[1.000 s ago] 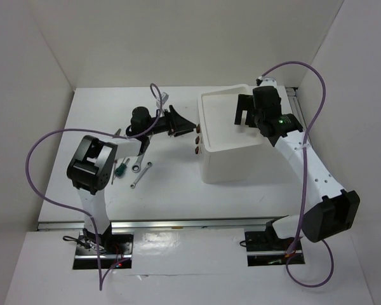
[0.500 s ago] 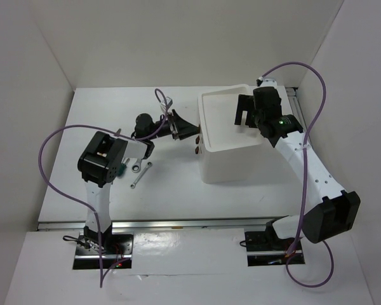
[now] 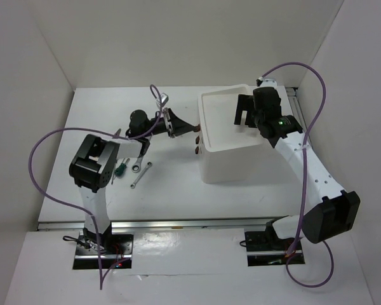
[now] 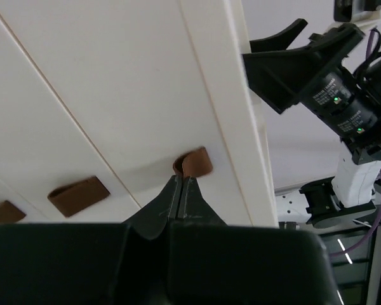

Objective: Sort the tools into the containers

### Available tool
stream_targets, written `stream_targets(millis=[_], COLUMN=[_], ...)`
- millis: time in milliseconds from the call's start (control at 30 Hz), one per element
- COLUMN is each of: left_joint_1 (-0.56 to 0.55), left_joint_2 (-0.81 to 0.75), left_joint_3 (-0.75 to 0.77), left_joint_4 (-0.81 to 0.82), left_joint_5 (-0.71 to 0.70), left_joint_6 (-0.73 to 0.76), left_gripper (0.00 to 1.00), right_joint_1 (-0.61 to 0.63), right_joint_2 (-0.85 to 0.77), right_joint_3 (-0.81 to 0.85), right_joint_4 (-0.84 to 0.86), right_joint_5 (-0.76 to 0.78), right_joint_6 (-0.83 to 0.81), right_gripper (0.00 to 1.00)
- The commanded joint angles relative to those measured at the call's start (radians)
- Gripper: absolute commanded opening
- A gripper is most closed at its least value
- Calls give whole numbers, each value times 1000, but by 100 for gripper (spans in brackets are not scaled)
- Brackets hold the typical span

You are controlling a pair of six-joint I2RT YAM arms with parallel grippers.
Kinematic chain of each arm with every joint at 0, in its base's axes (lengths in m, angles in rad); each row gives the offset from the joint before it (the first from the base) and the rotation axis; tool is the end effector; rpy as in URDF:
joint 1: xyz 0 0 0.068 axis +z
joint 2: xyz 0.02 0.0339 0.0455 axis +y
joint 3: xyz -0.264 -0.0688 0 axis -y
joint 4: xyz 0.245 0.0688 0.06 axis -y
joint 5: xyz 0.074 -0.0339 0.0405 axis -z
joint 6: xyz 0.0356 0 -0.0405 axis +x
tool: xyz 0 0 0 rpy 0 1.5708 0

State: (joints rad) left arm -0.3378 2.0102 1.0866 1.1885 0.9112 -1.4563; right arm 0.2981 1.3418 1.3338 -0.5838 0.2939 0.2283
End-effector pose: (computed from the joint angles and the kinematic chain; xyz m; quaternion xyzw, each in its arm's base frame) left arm 0.3873 -0.1659 0.2182 0.0068 0.6479 -0.7242 0.2361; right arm 0.2852 0.0769 0.3684 0.0383 0.8749 -0.0038 0.4827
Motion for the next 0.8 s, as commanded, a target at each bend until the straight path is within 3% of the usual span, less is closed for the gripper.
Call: stream_targets(millis=[0, 200, 367, 400, 500, 600, 633, 667, 700, 733, 767], left_joint_1=[55, 233, 304, 304, 293, 293, 293, 293, 305, 324, 344], left_joint_2=[-146, -313, -462, -499, -537, -568, -577, -577, -577, -535, -509], left_joint_3=[-49, -162, -189, -171, -87, -10, 27, 70, 147, 185, 229], left_joint_4=[14, -124, -424, -558, -767, -927, -1148, -1269, -1382, -1538, -1579], left_joint_5=[23, 48, -44, -60, -113, -208, -274, -458, -542, -579, -568], left_joint_6=[91, 157, 299, 382, 483, 540, 615, 648, 657, 674, 707], left_gripper=[0, 0, 0, 14, 91, 100, 100, 100, 100, 100, 100], right_joint_1=[-5, -5, -5, -5, -5, -5, 4, 4, 15, 27, 27], right_joint_2=[-9, -9, -9, -9, 0, 26, 36, 36, 61, 72, 94], right_joint_3=[-22, -22, -22, -22, -12, 10, 10, 10, 19, 19, 31], right_joint_4=[-17, -17, -27, -27, -27, -48, -48, -59, -68, -80, -89], right_joint_5=[7, 7, 16, 16, 7, 16, 25, 25, 36, 47, 88], right_joint_6=[-6, -6, -6, -6, -6, -15, -15, -15, -15, -15, 0], right_gripper=[98, 98, 100, 100, 100, 100, 100, 100, 100, 100, 100])
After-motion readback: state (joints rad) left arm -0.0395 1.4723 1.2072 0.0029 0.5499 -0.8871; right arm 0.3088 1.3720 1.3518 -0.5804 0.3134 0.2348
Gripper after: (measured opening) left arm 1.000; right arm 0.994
